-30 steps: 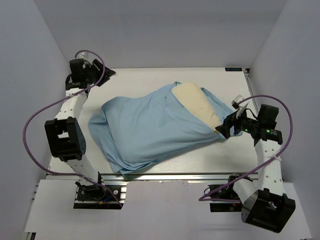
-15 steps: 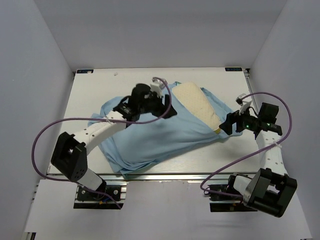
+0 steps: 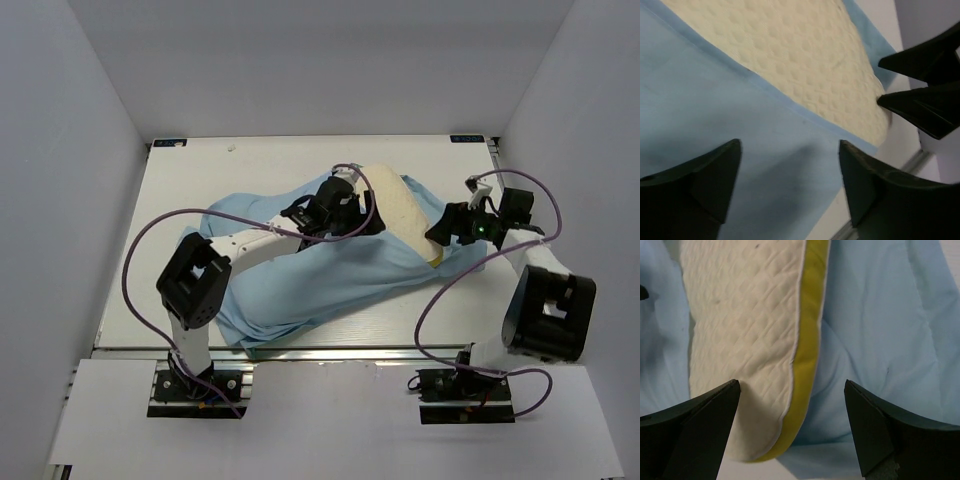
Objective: Put the pillow into the pillowcase
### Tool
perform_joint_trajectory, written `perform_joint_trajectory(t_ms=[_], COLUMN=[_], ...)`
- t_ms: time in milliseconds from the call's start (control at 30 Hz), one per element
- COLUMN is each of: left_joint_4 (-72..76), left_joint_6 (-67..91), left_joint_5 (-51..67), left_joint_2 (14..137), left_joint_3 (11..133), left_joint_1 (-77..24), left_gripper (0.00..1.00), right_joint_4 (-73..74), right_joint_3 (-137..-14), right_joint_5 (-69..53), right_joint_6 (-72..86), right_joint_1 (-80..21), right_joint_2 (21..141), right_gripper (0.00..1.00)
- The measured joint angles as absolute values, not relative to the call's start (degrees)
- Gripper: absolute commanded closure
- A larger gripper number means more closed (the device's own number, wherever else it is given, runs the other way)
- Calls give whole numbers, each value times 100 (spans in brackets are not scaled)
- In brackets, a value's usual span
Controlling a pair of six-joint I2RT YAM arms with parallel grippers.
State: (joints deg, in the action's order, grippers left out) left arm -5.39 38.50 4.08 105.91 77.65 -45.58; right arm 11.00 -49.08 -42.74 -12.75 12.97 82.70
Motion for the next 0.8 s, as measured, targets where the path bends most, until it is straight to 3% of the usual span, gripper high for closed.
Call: perform_joint_trajectory(t_ms=[267,467,800], left_joint_4=[-1815,-2591,-3444], left_joint_6=[4158,4163,4117], left_joint_5=[-913,-1009,-729], left_joint_2=[11137,12003,13056], left_joint_3=[9710,11172,11574], left_joint_1=[-4305,-3872,-3645], left_gripper=[2,2,3], right_joint_4=[495,132,78], right_joint_3=[-6123,-6965,-8167], right_joint_5=[-4381,-4521,-4316], right_joint_6=[-499,-40,183], right_joint_1=[1166,770,60], right_joint_2=[9478,10206,11281], right_gripper=[11,11,10])
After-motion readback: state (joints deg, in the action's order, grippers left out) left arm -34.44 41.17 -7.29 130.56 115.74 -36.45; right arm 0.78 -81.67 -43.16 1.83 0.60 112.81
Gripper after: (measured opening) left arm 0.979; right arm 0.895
